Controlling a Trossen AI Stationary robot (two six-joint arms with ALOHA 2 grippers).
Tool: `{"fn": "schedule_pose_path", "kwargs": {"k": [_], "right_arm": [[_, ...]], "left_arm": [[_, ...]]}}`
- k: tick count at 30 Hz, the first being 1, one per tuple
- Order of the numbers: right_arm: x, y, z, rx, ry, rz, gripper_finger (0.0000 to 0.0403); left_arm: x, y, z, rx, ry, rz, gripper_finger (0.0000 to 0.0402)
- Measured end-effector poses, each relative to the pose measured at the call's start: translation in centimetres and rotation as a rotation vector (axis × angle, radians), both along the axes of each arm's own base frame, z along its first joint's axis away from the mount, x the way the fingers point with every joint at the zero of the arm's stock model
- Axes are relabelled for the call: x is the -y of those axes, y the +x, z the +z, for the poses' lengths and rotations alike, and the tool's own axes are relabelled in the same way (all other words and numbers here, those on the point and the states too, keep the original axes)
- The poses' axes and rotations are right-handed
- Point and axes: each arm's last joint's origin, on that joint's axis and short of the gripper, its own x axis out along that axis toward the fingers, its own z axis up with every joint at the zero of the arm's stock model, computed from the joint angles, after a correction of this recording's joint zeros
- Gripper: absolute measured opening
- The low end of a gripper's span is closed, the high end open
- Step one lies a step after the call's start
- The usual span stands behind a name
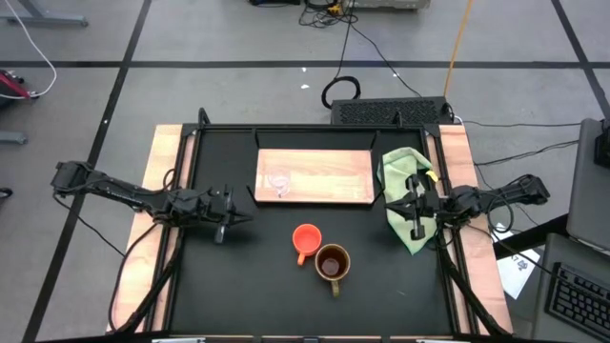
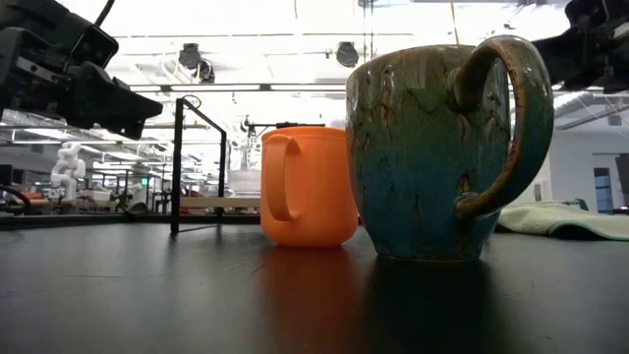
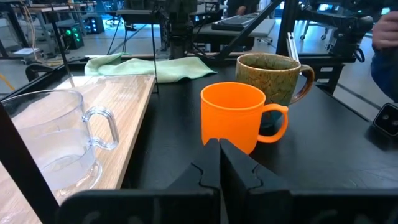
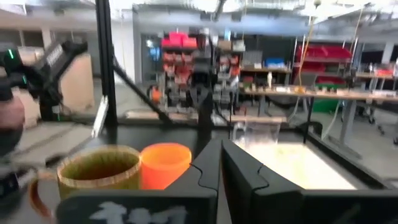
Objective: Stack small to large cups/mugs on shelf
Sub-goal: Put the orange mug on the shelf
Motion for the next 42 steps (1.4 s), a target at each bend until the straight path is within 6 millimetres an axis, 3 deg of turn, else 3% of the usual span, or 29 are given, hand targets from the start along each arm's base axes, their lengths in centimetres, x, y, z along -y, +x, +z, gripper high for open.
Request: {"fn": "schedule_pose_path", "kwargs": {"k": [3,12,16,28,42], "right_arm": [[-0.1,0.4,-0.2,-0.049,-0.009,0.0,0.0035],[-0.5,2.2,2.1,-0.05,0.027,0.002,0.0169],[-0.8,3.3,3.0,-0.039,0.034,0.003,0.0201],[-1.4,8.1,6.0,-0.091,-0.008,-0.035,0.0208],[0.0,15.2,6.3,-0.197,0.061,0.053,0.0208]], "left_arm": [[0.0,0.0,0.0,0.0,0.001,0.0,0.0002],[0.0,0.0,0.0,0.0,0.002,-0.001,0.0003],[0.0,0.0,0.0,0.0,0.002,-0.001,0.0003],[0.0,0.0,0.0,0.0,-0.002,-0.005,0.0003],[0.0,0.0,0.0,0.003,0.008,-0.011,0.0003]]}}
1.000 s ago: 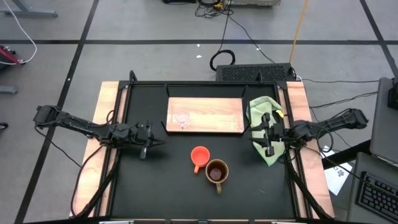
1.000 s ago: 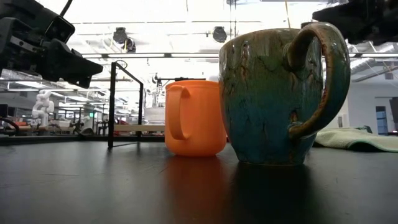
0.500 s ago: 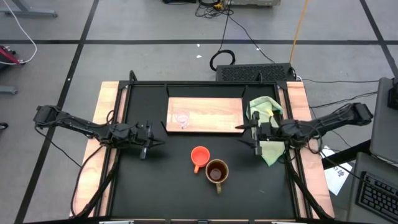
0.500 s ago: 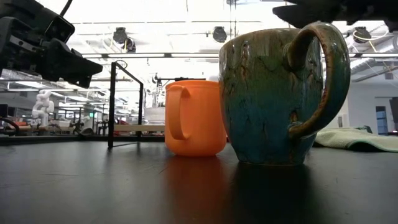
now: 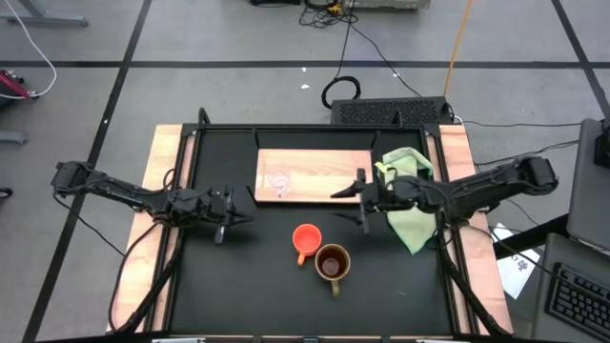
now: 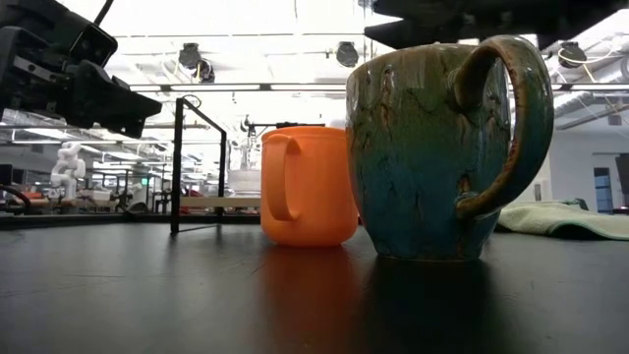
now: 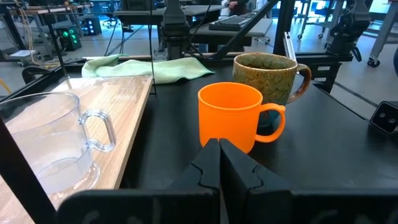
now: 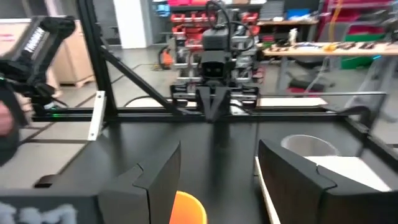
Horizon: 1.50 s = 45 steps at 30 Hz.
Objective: Stack small to large cups/mugs on shelf
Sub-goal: Put the orange mug on the shelf
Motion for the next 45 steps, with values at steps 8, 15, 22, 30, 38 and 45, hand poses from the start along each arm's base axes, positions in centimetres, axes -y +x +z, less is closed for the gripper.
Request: {"fn": "schedule_pose_path", "kwargs": {"k": [8,15,22,30,38,45], "right_arm": [[1.2,4.0,0.5,-0.068,0.069,0.095,0.0208],[1.3,7.5,0.1,-0.143,0.092,0.133,0.0208],[1.6,10.1,1.4,-0.337,0.075,0.175,0.0208],[1.8,10.2,2.8,-0.527,0.038,0.185,0.0208],[1.3,11.1,3.1,-0.612,0.074,0.241,0.0208],[0.4,14.4,1.2,-0.832,0.044,0.28,0.0208]], "left_arm": [[0.0,0.0,0.0,0.0,0.002,0.0,0.0003],[0.0,0.0,0.0,-0.003,0.004,-0.003,0.0003],[0.0,0.0,-0.1,-0.009,0.008,-0.004,0.0003],[0.0,0.0,-0.3,-0.035,0.011,-0.004,0.0003],[0.0,-0.1,-0.4,-0.038,0.015,-0.004,0.0003],[0.0,0.0,-0.3,-0.034,0.005,-0.003,0.0003]]}}
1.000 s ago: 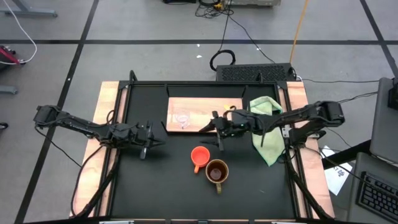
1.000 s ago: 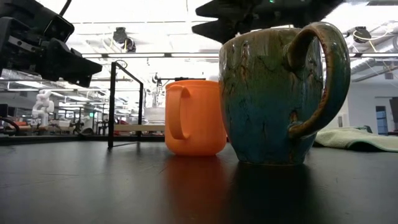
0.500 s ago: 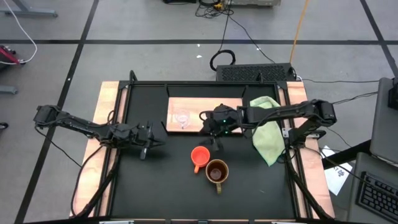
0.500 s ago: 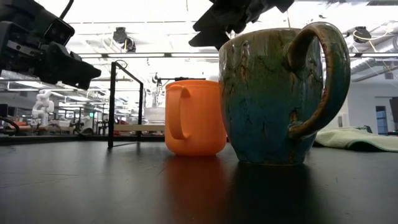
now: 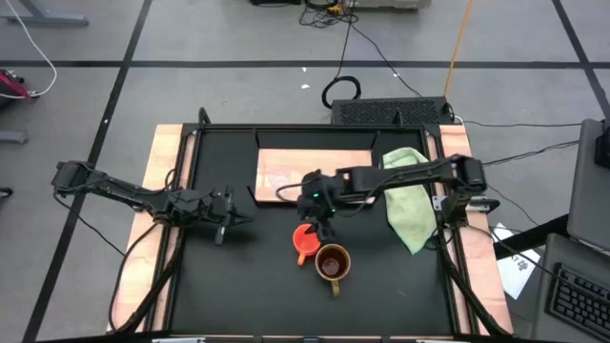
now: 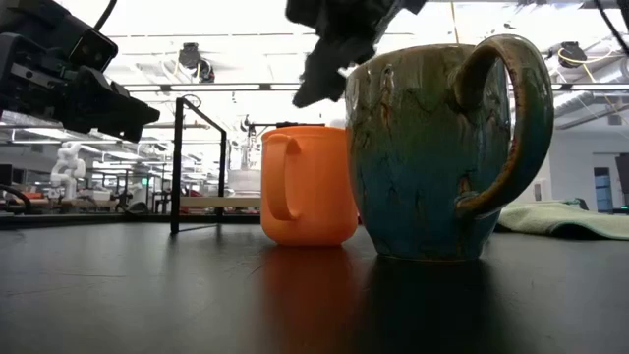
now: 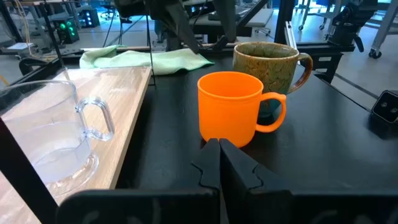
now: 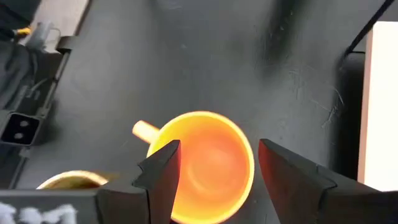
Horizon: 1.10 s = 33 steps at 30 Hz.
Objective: Stack small to large cups/mugs on shelf
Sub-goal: Put the orange mug on the shelf
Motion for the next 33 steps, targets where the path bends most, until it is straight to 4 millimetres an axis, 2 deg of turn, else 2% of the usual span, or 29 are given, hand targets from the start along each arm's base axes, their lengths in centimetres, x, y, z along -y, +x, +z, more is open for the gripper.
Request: {"fn": "schedule_pose_path", "kwargs": {"k": [5,10,21,33], "right_arm": [[-0.1,1.1,-0.4,-0.032,-0.005,0.007,0.0208],[-0.1,1.0,-1.7,-0.114,-0.017,0.019,0.0208],[0.0,1.1,-1.9,-0.11,-0.045,0.002,0.0208],[0.1,0.9,-3.3,-0.122,-0.029,-0.028,0.0208]], "left_arm": [[0.0,0.0,-0.1,-0.006,-0.002,-0.001,0.0003],[0.0,0.0,-0.1,-0.006,-0.001,-0.005,0.0003],[0.0,0.0,-0.1,-0.005,0.003,-0.008,0.0003],[0.0,0.0,-0.1,-0.005,0.005,-0.008,0.0003]]}}
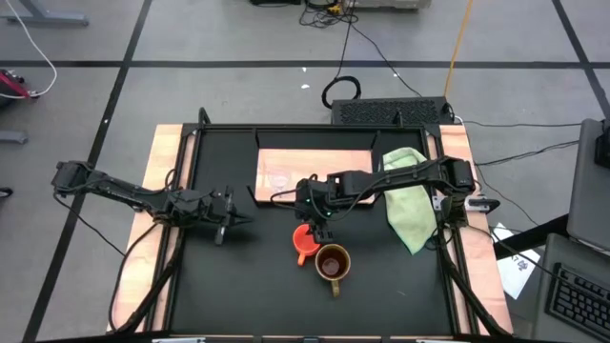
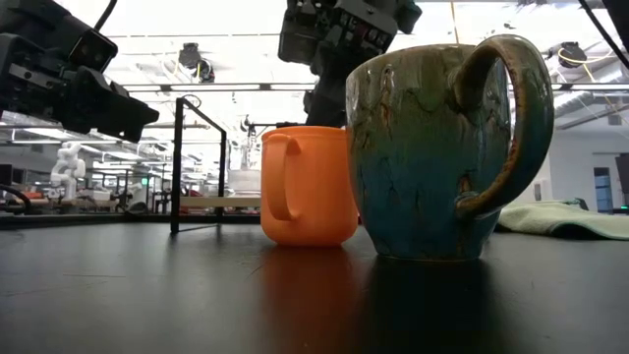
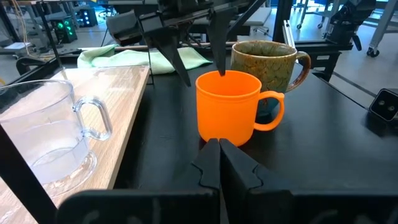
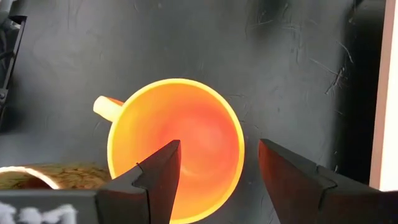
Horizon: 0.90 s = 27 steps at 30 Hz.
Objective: Stack small to large cups/mugs on shelf
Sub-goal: Put the orange mug on the shelf
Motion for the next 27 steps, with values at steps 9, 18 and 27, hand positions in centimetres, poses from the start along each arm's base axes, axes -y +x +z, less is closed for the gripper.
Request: {"fn": "schedule_pose_path", "kwargs": {"k": [9,18,27], "right_arm": [[0.0,0.2,-0.2,0.006,0.002,-0.004,0.0208],[0.0,0.3,-1.2,-0.031,-0.001,0.0,0.0208],[0.0,0.9,-1.9,-0.016,-0.004,0.006,0.0208]], "left_arm": [[0.0,0.0,0.0,0.0,0.0,0.0,0.0003],[0.0,0.0,0.0,0.001,0.006,-0.001,0.0003],[0.0,0.0,0.0,0.001,0.008,-0.002,0.0003]]}}
